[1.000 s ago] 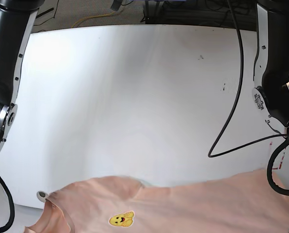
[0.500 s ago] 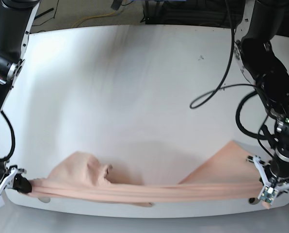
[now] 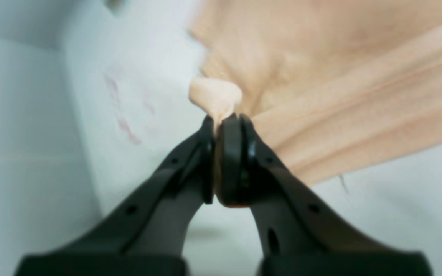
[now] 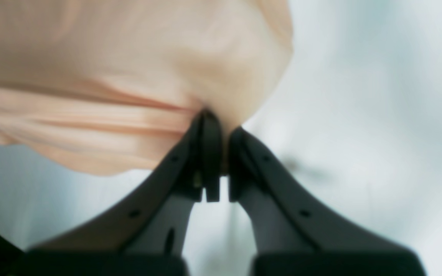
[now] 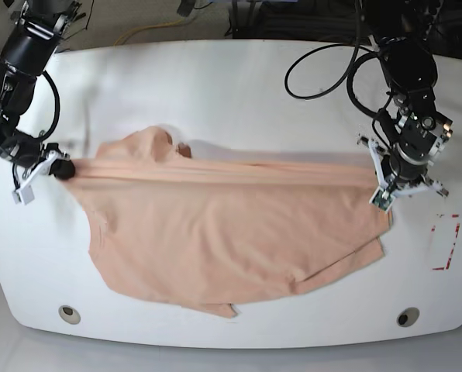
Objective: Fold the T-shirt properly
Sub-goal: 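Lay the shirt down flat, pulling the held edge back with both grippers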
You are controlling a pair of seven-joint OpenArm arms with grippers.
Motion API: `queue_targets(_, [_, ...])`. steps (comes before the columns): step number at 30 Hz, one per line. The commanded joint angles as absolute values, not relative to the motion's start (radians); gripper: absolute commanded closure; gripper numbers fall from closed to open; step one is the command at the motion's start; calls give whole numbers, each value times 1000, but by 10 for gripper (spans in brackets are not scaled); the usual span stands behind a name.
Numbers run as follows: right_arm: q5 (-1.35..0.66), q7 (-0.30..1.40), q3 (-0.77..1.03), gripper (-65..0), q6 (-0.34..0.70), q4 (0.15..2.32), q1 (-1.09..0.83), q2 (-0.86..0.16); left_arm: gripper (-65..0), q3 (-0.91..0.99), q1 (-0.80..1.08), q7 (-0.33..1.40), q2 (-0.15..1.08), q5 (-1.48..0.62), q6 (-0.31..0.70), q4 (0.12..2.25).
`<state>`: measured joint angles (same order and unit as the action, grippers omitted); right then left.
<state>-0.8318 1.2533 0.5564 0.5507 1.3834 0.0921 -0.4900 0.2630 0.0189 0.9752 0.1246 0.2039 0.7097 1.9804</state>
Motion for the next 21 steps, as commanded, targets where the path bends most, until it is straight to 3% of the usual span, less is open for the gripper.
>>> queue_targets(1, [-842,1214,579,0,550,1471,70,-509,0,300,50,974,139,232,698,2011])
queue_targets(11, [-840,1214,610,0,550,1678,-176,-435,0,429,286,970,113,231,698,2012])
queue_targets(21, [-832,1210,610,0,545,1767,-200,-375,0,453,171,970,96,232,698,2008])
